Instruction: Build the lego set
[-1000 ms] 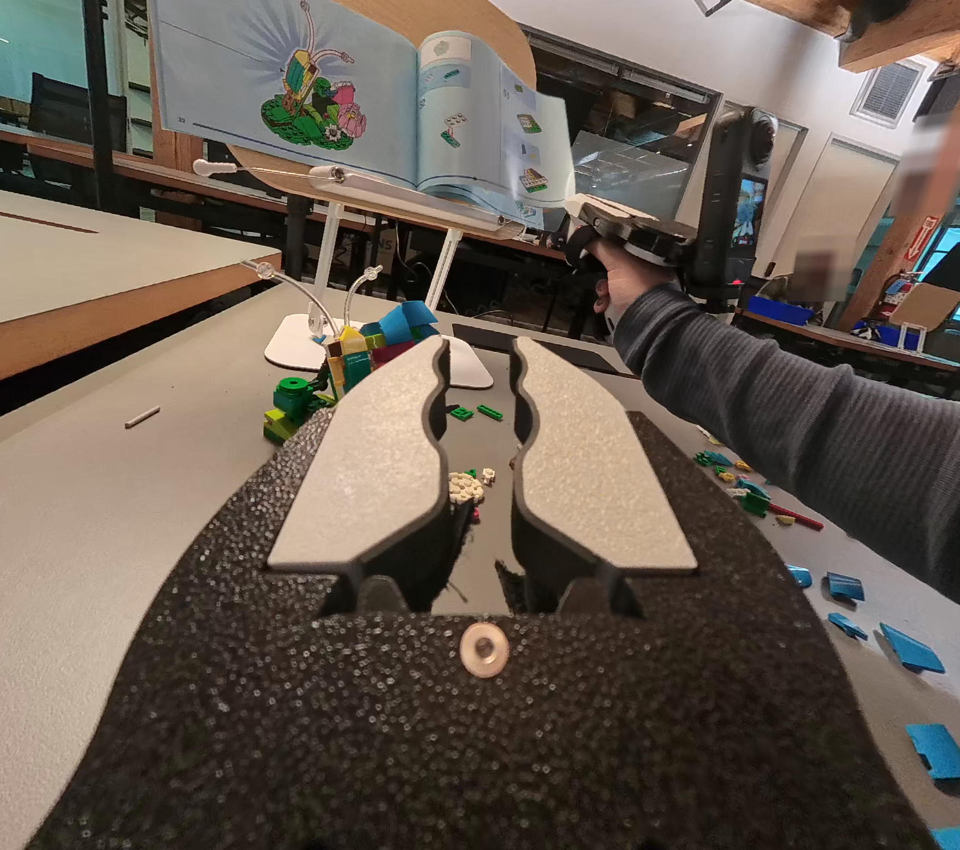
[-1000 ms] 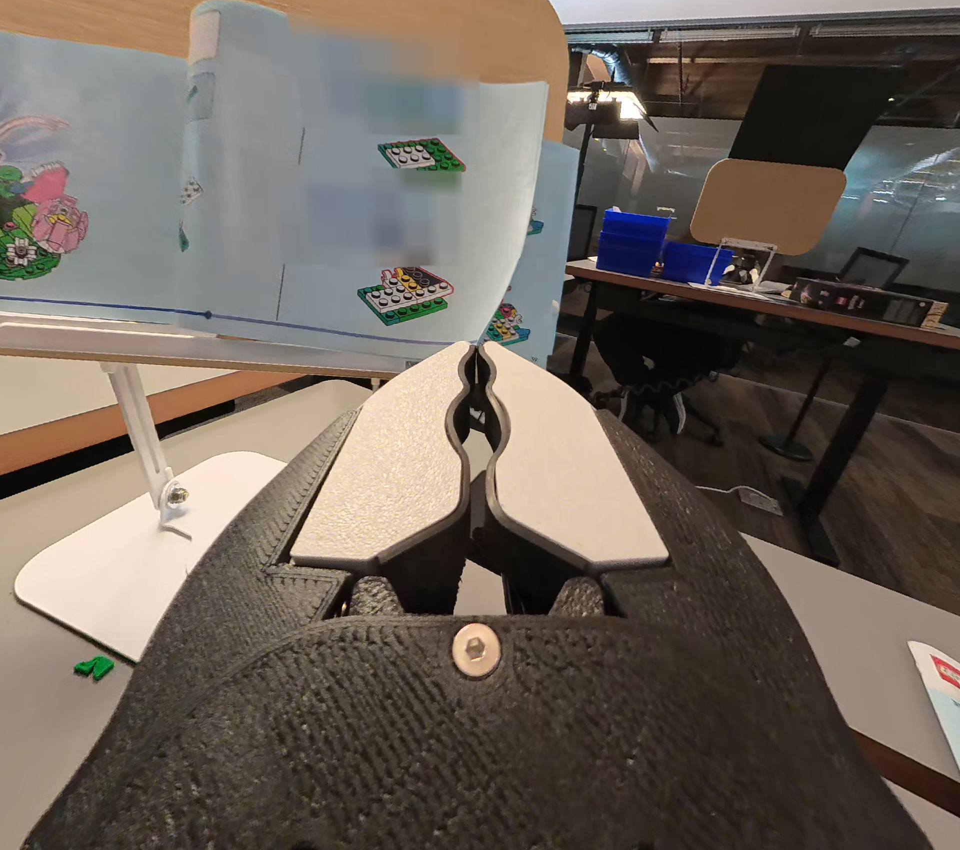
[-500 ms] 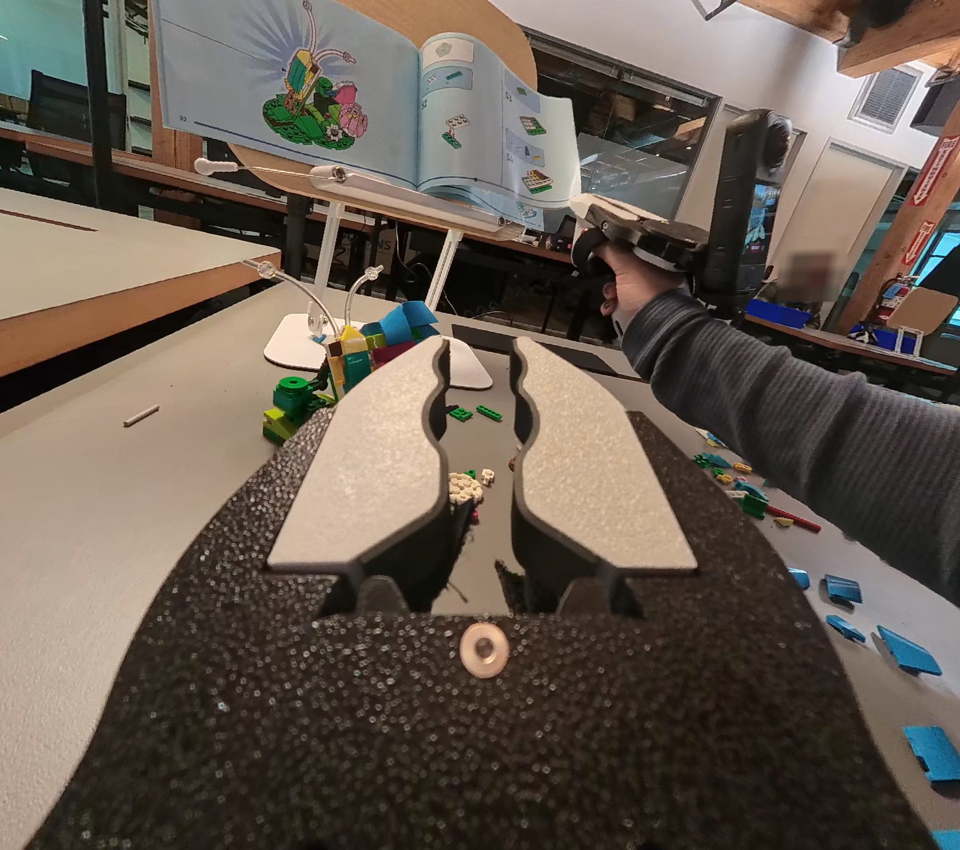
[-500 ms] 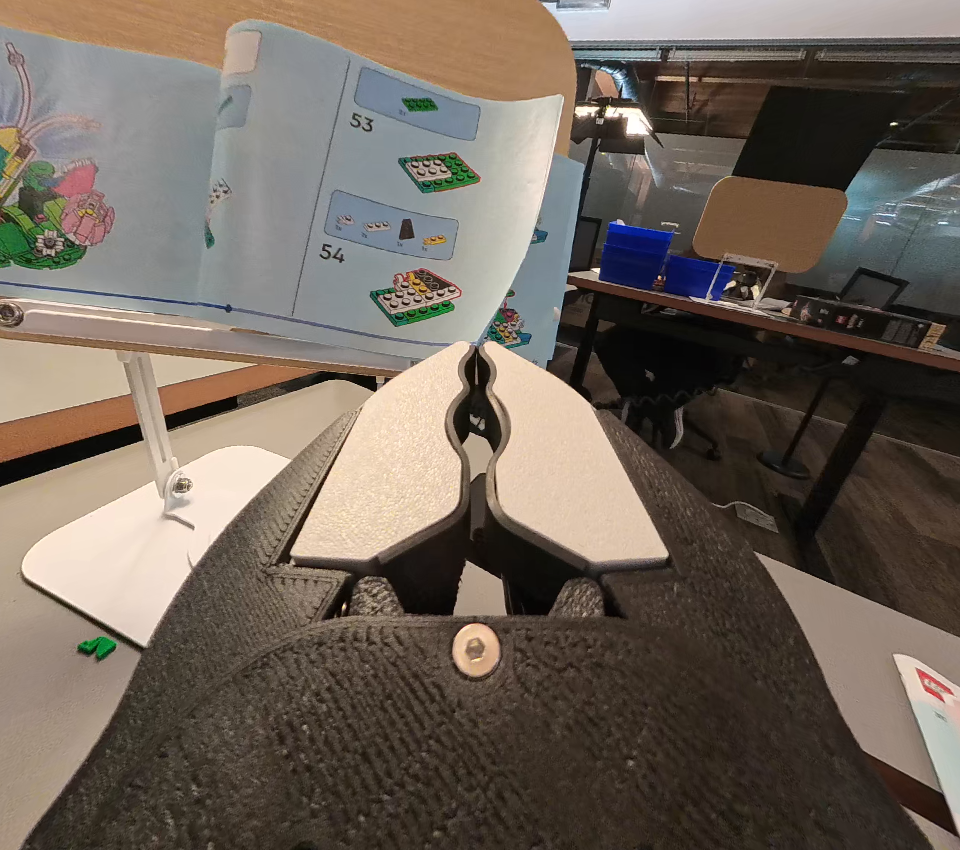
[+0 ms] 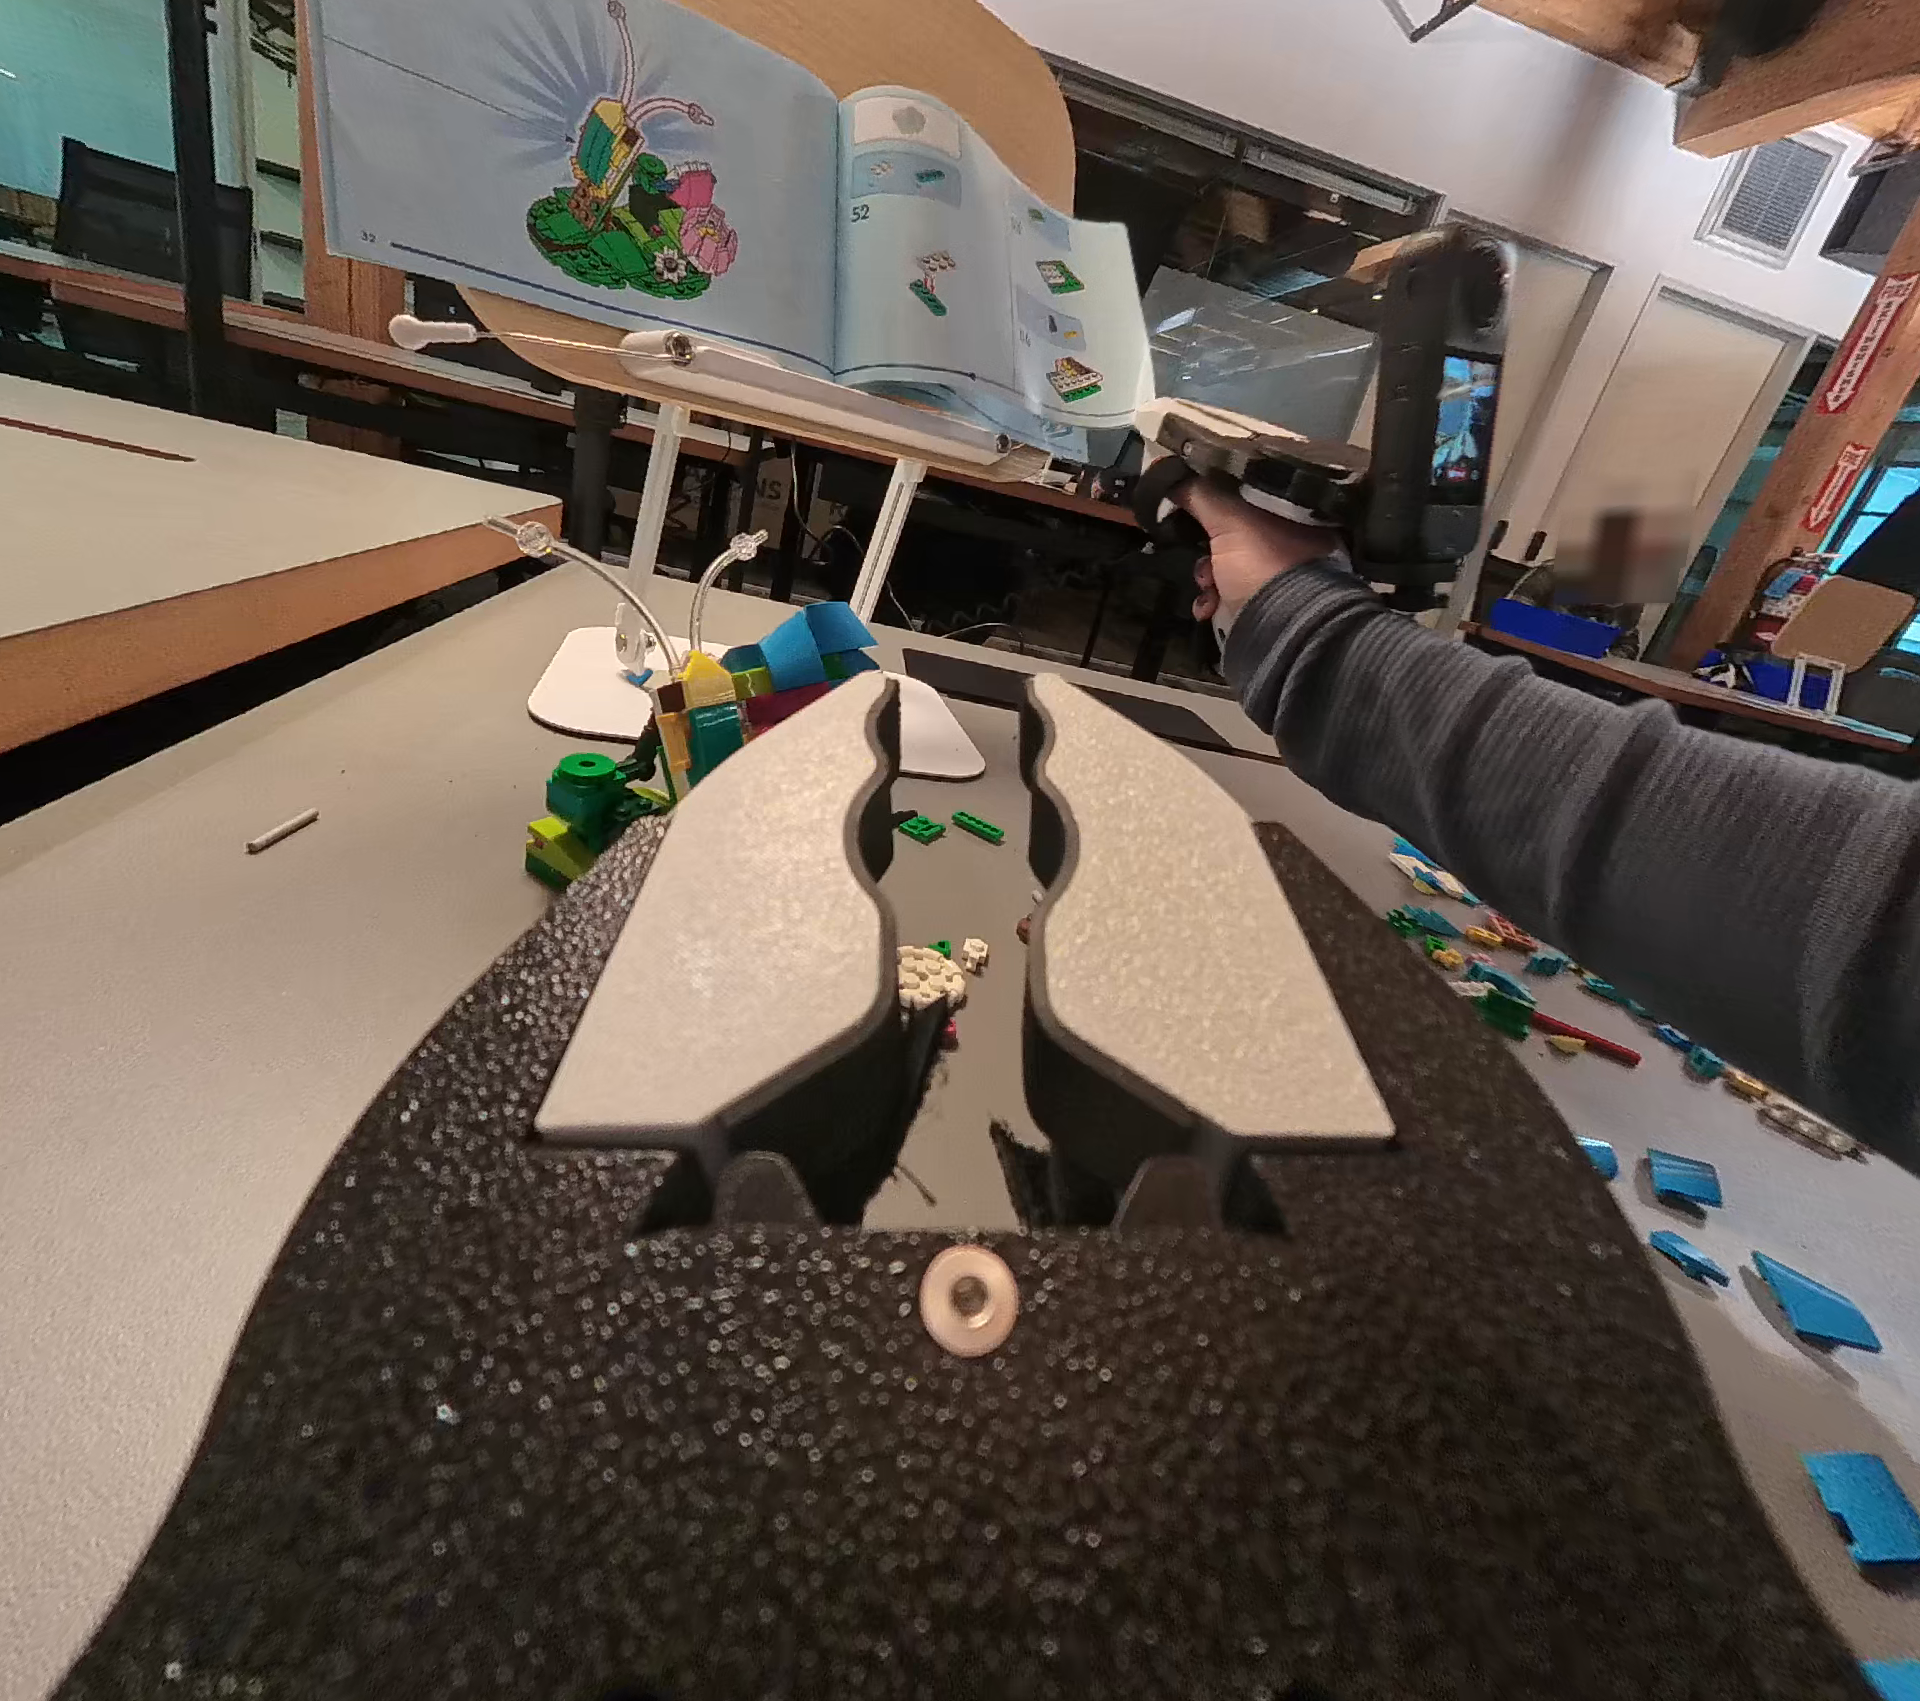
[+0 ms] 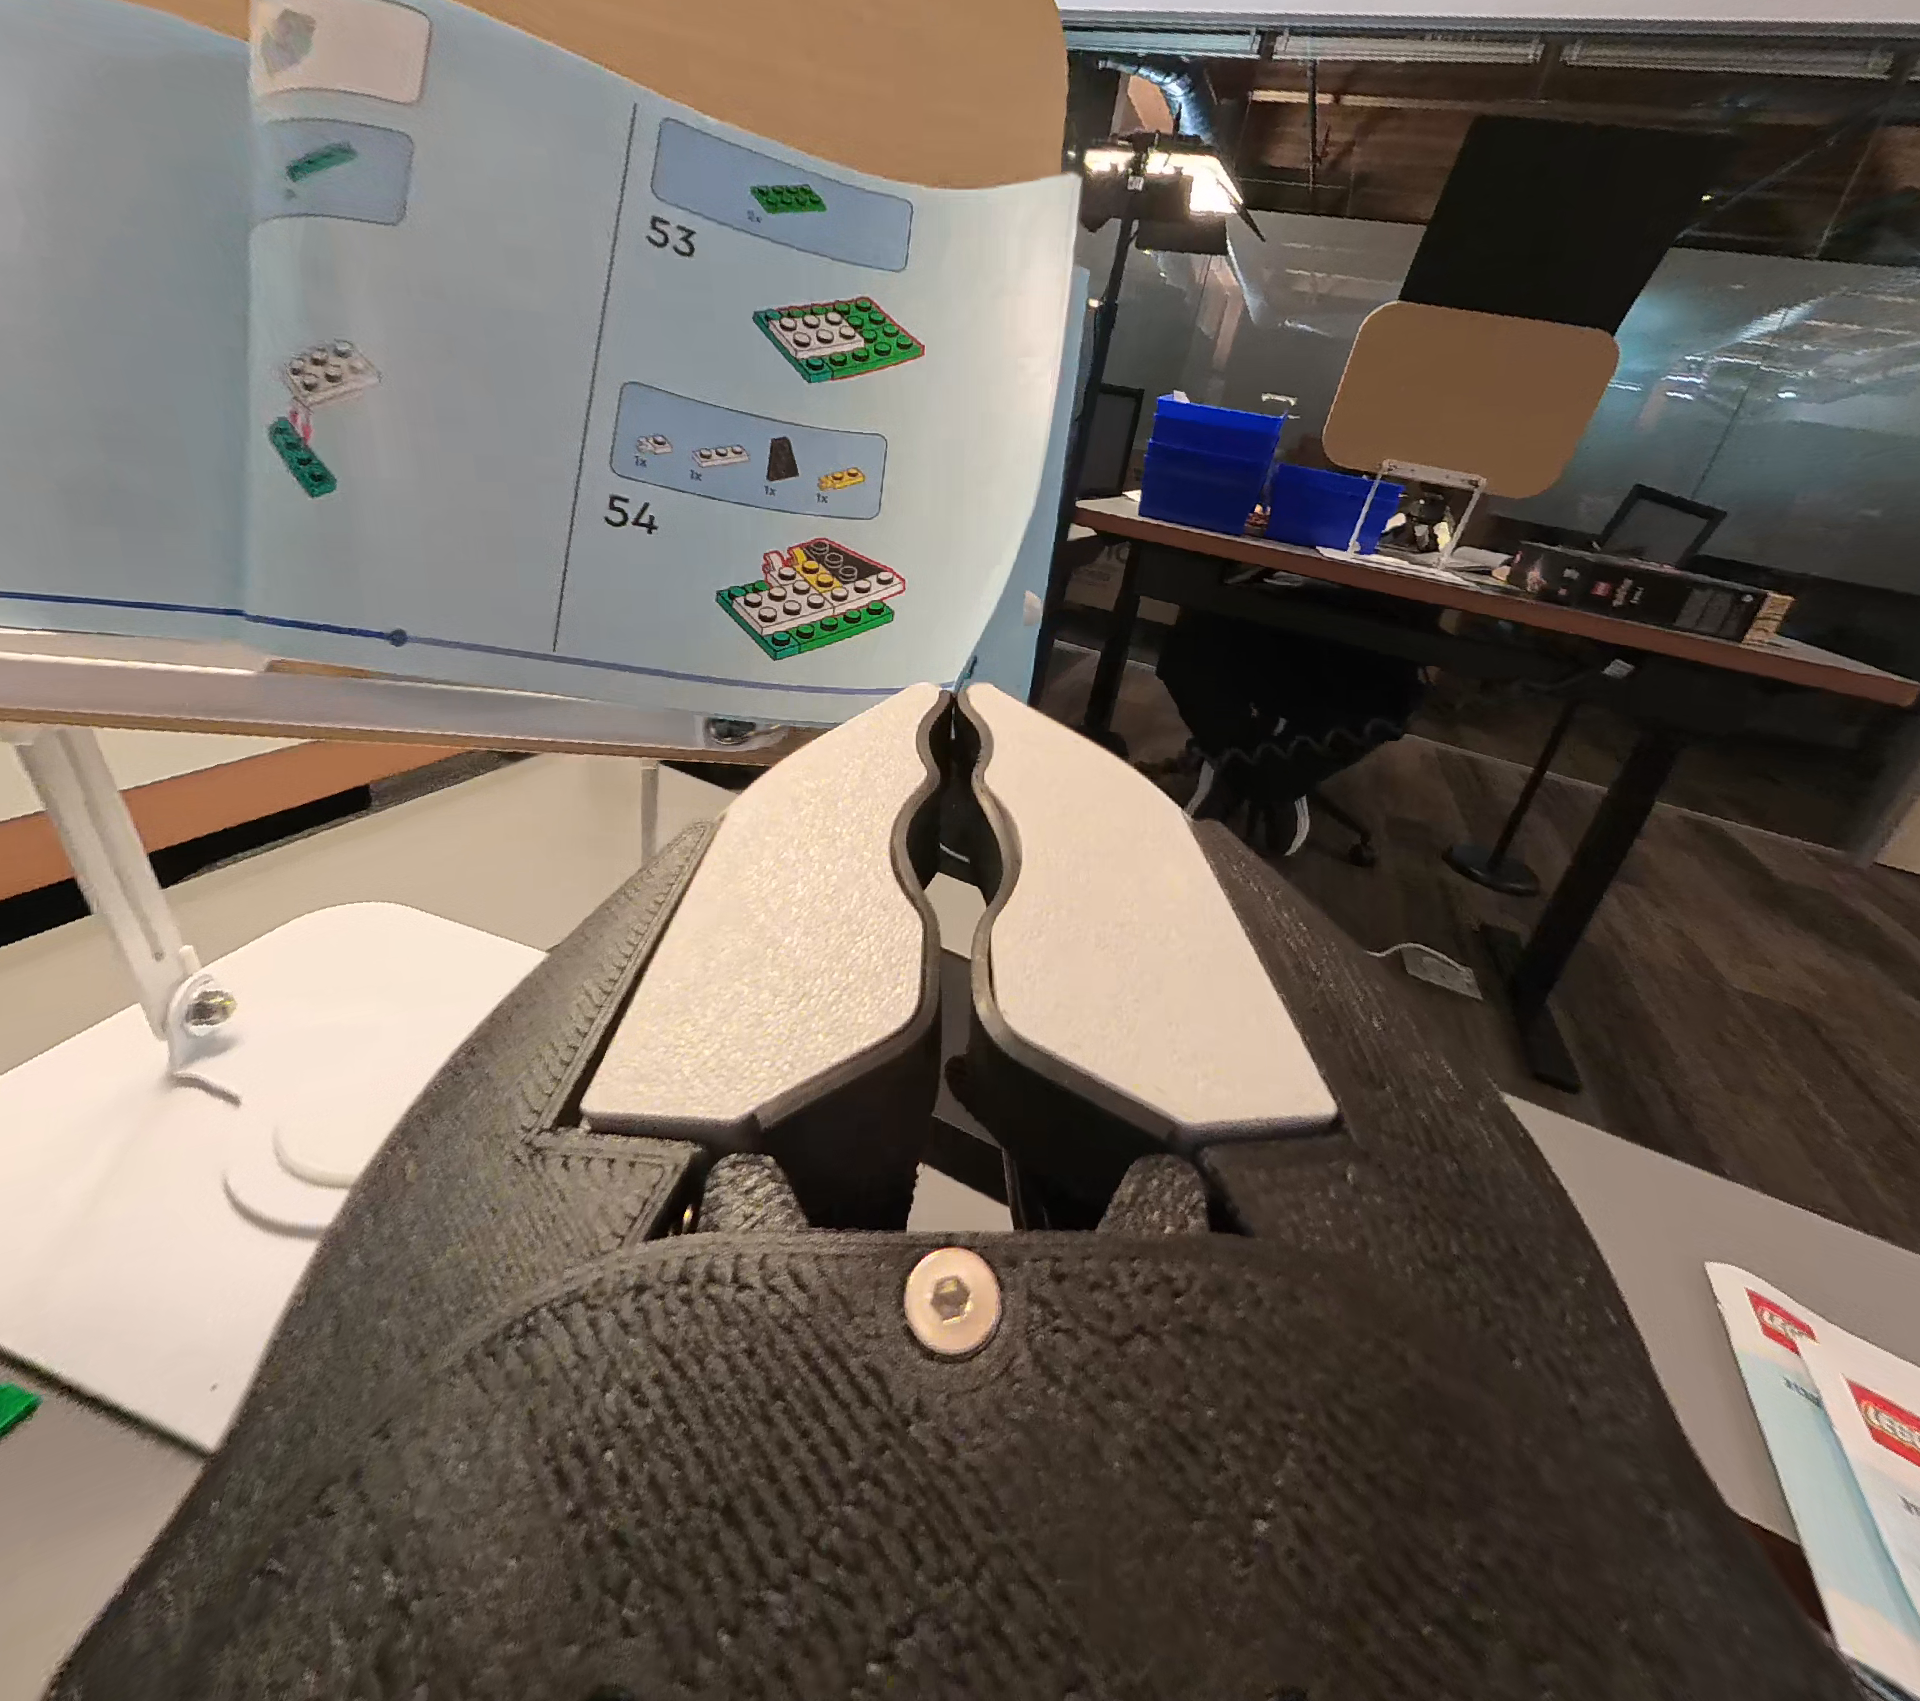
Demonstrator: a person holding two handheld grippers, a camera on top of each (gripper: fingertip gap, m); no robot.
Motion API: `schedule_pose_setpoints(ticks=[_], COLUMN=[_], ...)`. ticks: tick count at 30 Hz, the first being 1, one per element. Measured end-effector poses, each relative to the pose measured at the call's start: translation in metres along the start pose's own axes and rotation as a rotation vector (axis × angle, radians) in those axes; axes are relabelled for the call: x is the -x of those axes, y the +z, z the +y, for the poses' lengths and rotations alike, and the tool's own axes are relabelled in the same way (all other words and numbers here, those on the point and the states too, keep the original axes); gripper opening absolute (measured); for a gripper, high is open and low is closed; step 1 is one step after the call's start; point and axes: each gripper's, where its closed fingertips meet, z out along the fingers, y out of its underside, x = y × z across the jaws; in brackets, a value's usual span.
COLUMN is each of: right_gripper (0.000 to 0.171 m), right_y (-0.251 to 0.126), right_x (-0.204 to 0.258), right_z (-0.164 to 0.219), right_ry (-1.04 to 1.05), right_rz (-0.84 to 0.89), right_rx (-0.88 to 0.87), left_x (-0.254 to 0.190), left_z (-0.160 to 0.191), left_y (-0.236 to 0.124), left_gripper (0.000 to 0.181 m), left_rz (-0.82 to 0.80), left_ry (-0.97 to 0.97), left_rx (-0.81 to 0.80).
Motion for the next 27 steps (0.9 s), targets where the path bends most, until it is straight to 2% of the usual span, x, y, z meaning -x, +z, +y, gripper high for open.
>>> schedule_pose_setpoints(ticks=[18,27], right_gripper=[0.001,0.016], right_y=[0.035,0.030], right_x=[-0.019,-0.043], right_z=[0.026,0.024], right_ry=[0.012,-0.037], right_rz=[0.052,0.094], right_rx=[0.112,0.140], left_x=[0.000,0.000], left_z=[0.000,0.001], left_y=[0.001,0.001], left_gripper=[0.021,0.021], left_rz=[0.001,0.000], left_ry=[-0.001,0.006], left_rx=[0.002,0.005])
